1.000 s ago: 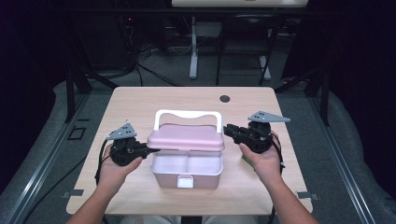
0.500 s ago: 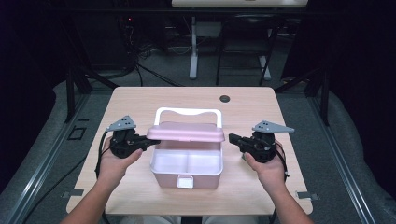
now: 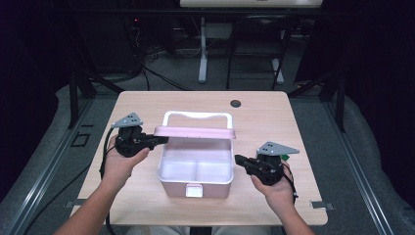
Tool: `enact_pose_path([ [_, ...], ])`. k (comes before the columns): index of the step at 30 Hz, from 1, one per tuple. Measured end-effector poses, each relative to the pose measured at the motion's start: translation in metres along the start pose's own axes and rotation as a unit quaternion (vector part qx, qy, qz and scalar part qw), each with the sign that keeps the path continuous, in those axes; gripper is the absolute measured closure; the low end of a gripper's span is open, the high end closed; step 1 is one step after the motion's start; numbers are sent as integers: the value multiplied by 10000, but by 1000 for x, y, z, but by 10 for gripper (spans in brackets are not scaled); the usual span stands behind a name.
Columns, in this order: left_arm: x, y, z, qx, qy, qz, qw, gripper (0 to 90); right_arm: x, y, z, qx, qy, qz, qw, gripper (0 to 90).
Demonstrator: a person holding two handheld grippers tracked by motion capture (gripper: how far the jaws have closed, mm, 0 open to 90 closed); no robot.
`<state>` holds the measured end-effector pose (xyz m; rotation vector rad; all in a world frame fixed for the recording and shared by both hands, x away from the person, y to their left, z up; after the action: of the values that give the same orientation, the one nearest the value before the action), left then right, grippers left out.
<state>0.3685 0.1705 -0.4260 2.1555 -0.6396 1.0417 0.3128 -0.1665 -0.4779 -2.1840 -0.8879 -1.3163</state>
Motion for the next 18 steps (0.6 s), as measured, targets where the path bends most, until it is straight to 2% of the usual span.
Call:
enact_pose_path([
  [2, 2, 0, 0, -5, 26, -46, 10000, 900, -3, -4, 4, 68, -28, -2, 10000, 900],
  [18, 13, -3, 3, 65, 26, -13, 10000, 900, -13, -31, 28, 367, -297, -311, 9984, 900],
])
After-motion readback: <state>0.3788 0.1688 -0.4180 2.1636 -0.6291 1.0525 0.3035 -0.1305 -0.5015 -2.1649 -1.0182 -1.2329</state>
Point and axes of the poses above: each handheld gripper's, and its own axes: z roughly forward along the jaws, x roughly out of its top, y roughly to its right, the point moved 3 cm from there along z, roughly forward along the jaws, and after that the axes turned 10 degrees about -z, right-handed, at the moved point
